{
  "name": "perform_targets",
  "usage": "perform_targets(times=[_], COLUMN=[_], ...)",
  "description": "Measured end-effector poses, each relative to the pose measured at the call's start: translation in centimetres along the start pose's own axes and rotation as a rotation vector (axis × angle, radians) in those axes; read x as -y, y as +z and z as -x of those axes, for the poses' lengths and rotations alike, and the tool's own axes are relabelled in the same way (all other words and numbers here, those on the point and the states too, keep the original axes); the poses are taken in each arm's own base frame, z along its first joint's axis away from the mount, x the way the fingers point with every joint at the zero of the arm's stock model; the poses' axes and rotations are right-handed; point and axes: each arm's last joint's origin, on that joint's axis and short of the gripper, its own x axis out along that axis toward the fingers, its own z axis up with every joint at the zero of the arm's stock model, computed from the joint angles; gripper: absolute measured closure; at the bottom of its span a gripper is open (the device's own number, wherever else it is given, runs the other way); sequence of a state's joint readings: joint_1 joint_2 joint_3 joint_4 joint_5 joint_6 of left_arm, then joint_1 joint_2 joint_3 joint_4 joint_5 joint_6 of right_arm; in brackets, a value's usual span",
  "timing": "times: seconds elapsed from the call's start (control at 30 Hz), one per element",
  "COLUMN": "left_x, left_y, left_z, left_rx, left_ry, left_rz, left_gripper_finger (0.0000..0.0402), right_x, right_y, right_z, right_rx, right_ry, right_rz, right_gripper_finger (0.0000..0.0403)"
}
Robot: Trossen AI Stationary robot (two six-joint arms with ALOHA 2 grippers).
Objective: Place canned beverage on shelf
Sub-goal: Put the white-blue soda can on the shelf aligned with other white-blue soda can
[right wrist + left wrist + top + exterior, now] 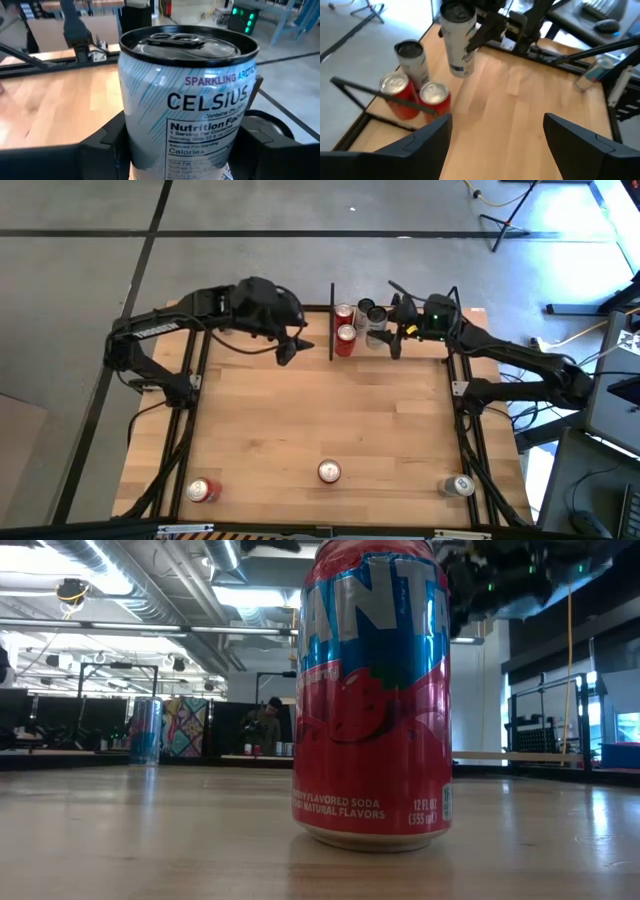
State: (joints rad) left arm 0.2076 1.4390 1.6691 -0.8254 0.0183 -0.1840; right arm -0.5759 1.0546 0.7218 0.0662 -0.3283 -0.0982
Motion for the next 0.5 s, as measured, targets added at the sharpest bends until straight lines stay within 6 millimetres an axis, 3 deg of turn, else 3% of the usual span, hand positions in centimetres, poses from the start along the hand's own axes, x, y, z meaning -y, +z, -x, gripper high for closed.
perform_targets(times=[0.37, 0.5], left_x=[-0.7, -0.4], left_y=[-0.1, -0.1], left_z=[-0.3, -0.3], left_rx=[-0.003, -0.005], left_ry=[-0.005, -0.011], left_rz=[0.064, 0.061], left_gripper_finger=[0.0108, 0.0108], right_x=[1.8, 1.9], right_y=[-5.7, -6.4], right_z=[-1.4, -1.7], right_rx=[0.041, 0.097], right_ry=[0.008, 0.005], right_rz=[-0.018, 0.007], right_gripper_finger=[0.0186, 0.0186])
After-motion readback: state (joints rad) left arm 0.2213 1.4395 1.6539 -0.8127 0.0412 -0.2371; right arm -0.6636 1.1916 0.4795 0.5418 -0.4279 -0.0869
